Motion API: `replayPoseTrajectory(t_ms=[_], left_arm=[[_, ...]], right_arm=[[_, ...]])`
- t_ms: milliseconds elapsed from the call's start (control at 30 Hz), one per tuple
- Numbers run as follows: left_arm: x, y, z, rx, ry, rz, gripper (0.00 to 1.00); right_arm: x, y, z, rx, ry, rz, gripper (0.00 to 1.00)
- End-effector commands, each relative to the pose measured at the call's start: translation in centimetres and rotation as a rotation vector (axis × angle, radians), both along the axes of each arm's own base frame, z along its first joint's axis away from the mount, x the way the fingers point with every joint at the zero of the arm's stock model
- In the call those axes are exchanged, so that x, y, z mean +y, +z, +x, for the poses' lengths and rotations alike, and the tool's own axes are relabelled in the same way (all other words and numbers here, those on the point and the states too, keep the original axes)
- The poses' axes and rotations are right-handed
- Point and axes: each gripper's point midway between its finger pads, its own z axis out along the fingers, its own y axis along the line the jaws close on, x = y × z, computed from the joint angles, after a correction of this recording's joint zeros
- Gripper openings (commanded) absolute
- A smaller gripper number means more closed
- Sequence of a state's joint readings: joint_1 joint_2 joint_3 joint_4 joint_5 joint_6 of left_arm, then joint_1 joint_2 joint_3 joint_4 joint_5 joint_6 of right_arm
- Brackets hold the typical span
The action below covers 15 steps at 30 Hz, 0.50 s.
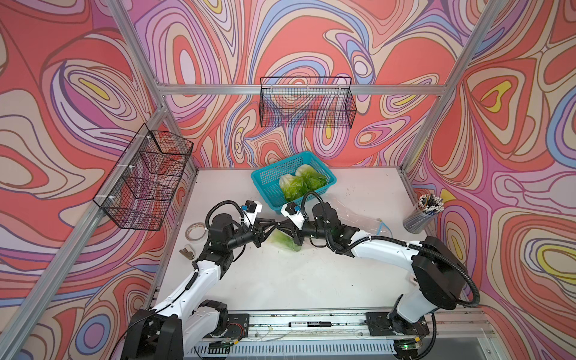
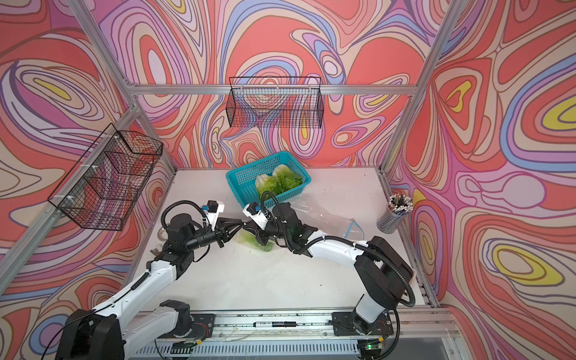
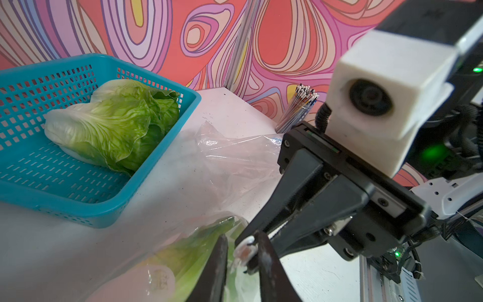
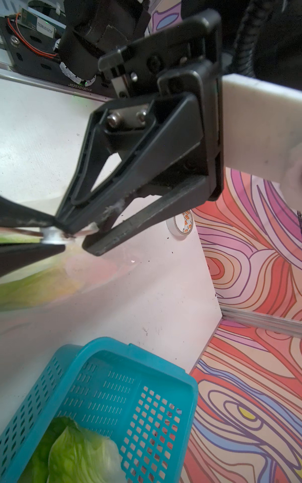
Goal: Open the zip-top bag and take out the chinese cabbages
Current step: Unzip the zipper on the zipper food storage bag.
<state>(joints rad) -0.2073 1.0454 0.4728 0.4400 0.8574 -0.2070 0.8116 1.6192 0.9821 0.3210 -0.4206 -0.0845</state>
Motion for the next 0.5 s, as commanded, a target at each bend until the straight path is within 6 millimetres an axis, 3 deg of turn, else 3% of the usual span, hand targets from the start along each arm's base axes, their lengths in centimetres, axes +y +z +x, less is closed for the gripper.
replayPoseTrajectory(t_ms=[0, 200, 467], left_arm=[[-0.17, -0.02, -0.36, -0.005, -0.031, -0.021, 0.22], [0.37, -0.26, -0.28, 0.004, -0.010, -0.023, 0.15], [0.40, -0.67, -0.25, 0.018, -0.013, -0.024, 0.15]], right_arm=[[0.27, 0.72, 0.68, -0.019, -0.002, 0.014, 0.01], [0.14, 0.56, 0.85, -0.016, -0.009, 0.009, 0.01], [0.16, 0.88, 0.93, -0.020, -0.007, 0.015, 0.01]])
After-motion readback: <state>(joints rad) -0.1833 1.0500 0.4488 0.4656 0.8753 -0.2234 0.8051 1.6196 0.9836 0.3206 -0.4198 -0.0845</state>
